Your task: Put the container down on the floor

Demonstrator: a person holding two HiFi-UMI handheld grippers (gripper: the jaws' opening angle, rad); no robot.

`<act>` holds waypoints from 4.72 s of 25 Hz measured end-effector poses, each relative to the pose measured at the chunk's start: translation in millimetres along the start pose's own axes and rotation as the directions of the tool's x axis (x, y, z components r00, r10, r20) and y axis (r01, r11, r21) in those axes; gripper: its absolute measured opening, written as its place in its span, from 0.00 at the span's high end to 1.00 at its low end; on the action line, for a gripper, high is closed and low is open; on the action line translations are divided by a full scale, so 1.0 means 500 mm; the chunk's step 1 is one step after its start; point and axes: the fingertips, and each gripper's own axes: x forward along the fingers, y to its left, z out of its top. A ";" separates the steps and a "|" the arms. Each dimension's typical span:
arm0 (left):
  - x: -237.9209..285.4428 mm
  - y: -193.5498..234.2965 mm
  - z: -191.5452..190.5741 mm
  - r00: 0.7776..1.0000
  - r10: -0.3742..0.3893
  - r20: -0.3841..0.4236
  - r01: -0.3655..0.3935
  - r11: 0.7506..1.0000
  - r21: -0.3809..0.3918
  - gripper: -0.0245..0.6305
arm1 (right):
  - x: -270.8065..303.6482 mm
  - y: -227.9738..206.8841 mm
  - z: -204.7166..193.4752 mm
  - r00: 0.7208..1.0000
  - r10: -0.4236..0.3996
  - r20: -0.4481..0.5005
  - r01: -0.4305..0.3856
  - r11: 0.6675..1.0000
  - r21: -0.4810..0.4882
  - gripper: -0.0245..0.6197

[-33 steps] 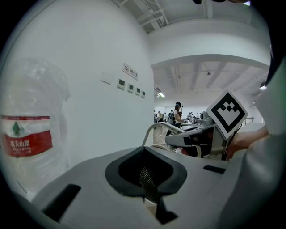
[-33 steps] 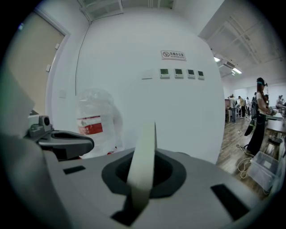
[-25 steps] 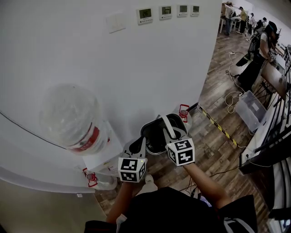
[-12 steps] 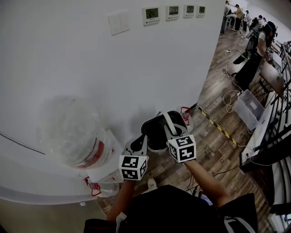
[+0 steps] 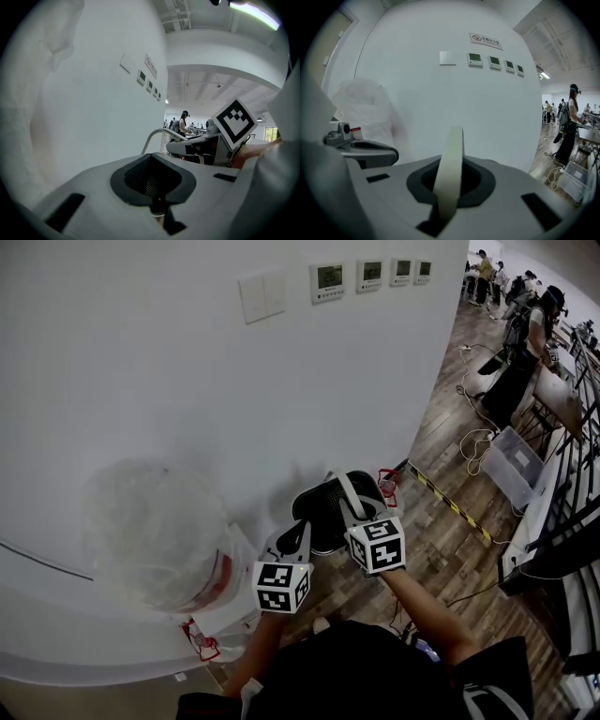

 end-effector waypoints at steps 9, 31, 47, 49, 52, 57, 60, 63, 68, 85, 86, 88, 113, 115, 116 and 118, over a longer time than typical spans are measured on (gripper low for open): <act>0.005 0.037 -0.007 0.999 -0.039 0.001 0.039 0.999 -0.027 0.94 | 0.024 0.021 -0.001 1.000 -0.021 -0.005 0.022 1.000 0.007 0.91; 0.044 0.041 -0.076 0.998 -0.018 -0.060 0.012 0.994 -0.111 0.94 | 0.069 -0.013 -0.075 0.994 0.018 -0.108 -0.015 0.999 0.034 0.91; 0.101 0.022 -0.244 0.982 0.001 -0.191 -0.043 0.976 -0.214 0.94 | 0.129 -0.064 -0.224 0.969 0.059 -0.242 -0.046 0.997 0.059 0.91; 0.105 0.021 -0.261 0.981 0.008 -0.196 -0.055 0.971 -0.234 0.94 | 0.136 -0.073 -0.244 0.964 0.060 -0.257 -0.045 0.997 0.063 0.91; 0.105 0.023 -0.279 0.976 0.007 -0.217 -0.066 0.962 -0.265 0.94 | 0.145 -0.077 -0.261 0.958 0.060 -0.279 -0.041 0.997 0.072 0.91; 0.116 0.035 -0.325 0.966 0.018 -0.258 -0.099 0.948 -0.303 0.94 | 0.159 -0.076 -0.300 0.947 0.074 -0.312 -0.052 0.996 0.079 0.91; 0.126 0.034 -0.357 0.961 0.018 -0.276 -0.111 0.939 -0.324 0.94 | 0.167 -0.077 -0.331 0.939 0.083 -0.335 -0.059 0.995 0.080 0.91; 0.135 0.024 -0.390 0.955 0.012 -0.297 -0.117 0.933 -0.339 0.94 | 0.175 -0.080 -0.365 0.926 0.094 -0.365 -0.067 0.994 0.084 0.91; 0.147 0.018 -0.452 0.943 0.019 -0.333 -0.147 0.919 -0.365 0.94 | 0.187 -0.080 -0.420 0.906 0.116 -0.408 -0.086 0.992 0.090 0.91; 0.192 0.021 -0.588 0.918 0.042 -0.394 -0.198 0.910 -0.364 0.94 | 0.217 -0.102 -0.591 0.849 0.138 -0.510 -0.077 0.987 0.138 0.91; 0.192 0.021 -0.593 0.917 0.042 -0.398 -0.198 0.911 -0.360 0.94 | 0.216 -0.100 -0.599 0.845 0.139 -0.517 -0.078 0.987 0.138 0.91; 0.192 0.025 -0.608 0.912 0.044 -0.407 -0.206 0.908 -0.364 0.94 | 0.216 -0.098 -0.614 0.836 0.140 -0.530 -0.079 0.988 0.135 0.91; 0.213 0.087 -0.827 0.869 0.033 -0.494 -0.272 0.865 -0.421 0.94 | 0.293 -0.072 -0.847 0.745 0.166 -0.646 -0.072 0.983 0.170 0.91; 0.216 0.086 -0.843 0.865 0.032 -0.501 -0.277 0.863 -0.423 0.94 | 0.298 -0.075 -0.864 0.740 0.166 -0.652 -0.069 0.983 0.171 0.91; 0.217 0.085 -0.852 0.863 0.031 -0.505 -0.278 0.863 -0.422 0.94 | 0.300 -0.075 -0.873 0.738 0.165 -0.655 -0.068 0.983 0.171 0.91; 0.217 0.083 -0.871 0.858 0.026 -0.513 -0.278 0.863 -0.421 0.94 | 0.304 -0.075 -0.894 0.733 0.163 -0.660 -0.066 0.983 0.170 0.91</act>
